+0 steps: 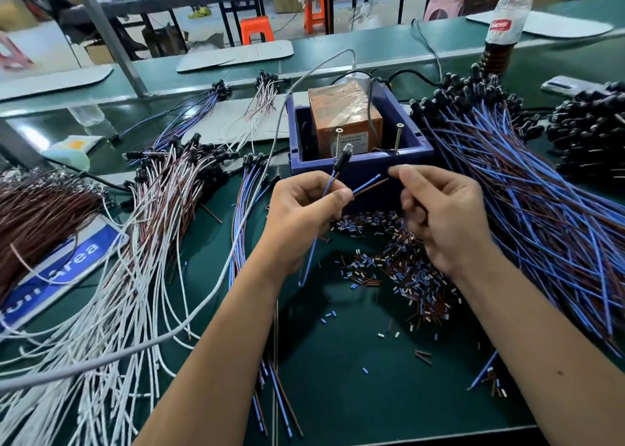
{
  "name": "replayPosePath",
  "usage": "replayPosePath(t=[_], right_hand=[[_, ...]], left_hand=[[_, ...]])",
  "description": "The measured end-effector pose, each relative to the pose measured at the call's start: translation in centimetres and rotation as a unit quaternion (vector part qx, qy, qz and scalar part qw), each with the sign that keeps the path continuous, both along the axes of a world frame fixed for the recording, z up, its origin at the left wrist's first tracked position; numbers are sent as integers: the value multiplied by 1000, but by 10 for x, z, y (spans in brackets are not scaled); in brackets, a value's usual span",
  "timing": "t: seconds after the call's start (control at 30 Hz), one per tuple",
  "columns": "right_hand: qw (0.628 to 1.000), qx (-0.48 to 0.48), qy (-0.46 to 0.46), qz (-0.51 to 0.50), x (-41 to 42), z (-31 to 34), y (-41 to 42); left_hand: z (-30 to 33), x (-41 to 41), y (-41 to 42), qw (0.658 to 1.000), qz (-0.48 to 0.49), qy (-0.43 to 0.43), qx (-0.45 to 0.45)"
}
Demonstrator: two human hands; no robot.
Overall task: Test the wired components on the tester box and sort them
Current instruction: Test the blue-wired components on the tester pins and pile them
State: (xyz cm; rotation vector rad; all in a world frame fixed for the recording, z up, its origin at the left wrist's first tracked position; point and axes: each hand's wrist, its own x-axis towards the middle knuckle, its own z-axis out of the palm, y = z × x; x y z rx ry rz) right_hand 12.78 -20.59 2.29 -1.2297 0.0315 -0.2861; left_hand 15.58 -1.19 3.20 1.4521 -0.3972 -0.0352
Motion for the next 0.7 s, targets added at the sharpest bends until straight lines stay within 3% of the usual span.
replayPosePath(t=[0.17, 0.43, 0.57, 0.7], right_hand=[[996, -73, -32, 26, -1, -3, 10], [989, -113, -94, -4, -4, 0, 10], [996, -64, -61, -20, -2, 4, 1], [998, -4, -55, -18, -1, 6, -13]], left_hand=[[-3, -1, -1, 999, -3, -13, 43], [-4, -1, -3, 998, -32, -17, 48], [-2, -2, -1, 998, -19, -49, 44], [2, -1, 2, 998, 34, -50, -18]])
